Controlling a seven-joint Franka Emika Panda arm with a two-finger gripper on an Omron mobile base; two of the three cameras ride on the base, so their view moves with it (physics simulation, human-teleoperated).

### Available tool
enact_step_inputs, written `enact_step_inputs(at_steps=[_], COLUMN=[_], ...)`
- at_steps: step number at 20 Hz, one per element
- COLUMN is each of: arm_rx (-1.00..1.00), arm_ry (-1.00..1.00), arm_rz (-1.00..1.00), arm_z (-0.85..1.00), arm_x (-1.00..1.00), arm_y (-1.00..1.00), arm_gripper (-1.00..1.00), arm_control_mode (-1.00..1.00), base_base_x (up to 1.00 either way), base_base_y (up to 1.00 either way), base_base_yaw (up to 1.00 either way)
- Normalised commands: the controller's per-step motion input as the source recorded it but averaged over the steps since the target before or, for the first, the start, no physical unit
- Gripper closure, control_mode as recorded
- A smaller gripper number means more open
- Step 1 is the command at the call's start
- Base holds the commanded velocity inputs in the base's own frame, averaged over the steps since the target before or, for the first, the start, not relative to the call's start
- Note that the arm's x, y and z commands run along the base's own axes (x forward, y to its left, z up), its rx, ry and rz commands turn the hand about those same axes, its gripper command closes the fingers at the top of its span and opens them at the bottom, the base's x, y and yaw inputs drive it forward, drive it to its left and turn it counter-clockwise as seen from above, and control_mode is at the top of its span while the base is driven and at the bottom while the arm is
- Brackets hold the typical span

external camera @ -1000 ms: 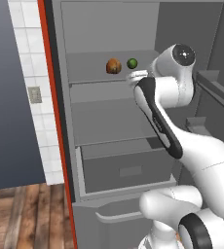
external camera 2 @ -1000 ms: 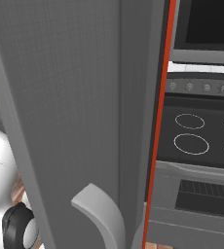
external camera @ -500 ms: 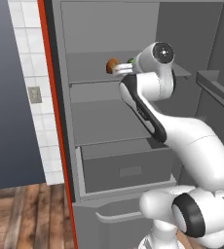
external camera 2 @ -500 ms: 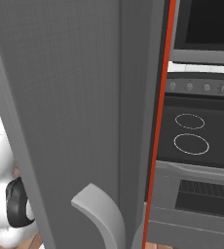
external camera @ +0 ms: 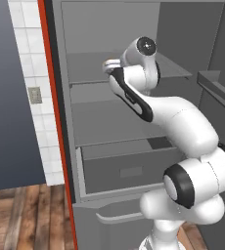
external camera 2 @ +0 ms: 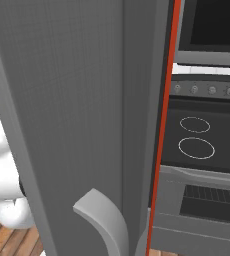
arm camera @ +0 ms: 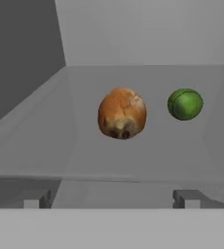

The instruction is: Move the avocado and bread from the top shelf to the second highest shelf to make space. Then, place the pitcher from the counter on the cleared top shelf.

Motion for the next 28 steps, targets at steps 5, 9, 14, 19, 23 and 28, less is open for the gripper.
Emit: enact_step_inputs(at_steps=[5,9,14,19,23,28], arm_rx=[0.0,0.0,0.0,0.0,0.0,0.0], arm_ry=[0.11,0.07,0.01,0.0,0.0,0.0], arm_rz=[0.0,0.0,0.0,0.0,0.0,0.0], arm_z=[0.0,-0.04,-0.16,-0.27,-0.24,-0.19], arm_x=[0.59,0.49,0.45,0.42,0.43,0.41], arm_y=[0.03,0.0,0.0,0.0,0.0,0.0], arm_gripper=[-1.0,-1.0,-1.0,-1.0,-1.0,-1.0], arm_control_mode=[-1.0,-1.0,-1.0,-1.0,-1.0,-1.0], base_base_x=[0.0,0.0,0.0,0.0,0.0,0.0], base_base_y=[0.0,0.0,0.0,0.0,0.0,0.0], base_base_yaw=[0.0,0.0,0.0,0.0,0.0,0.0])
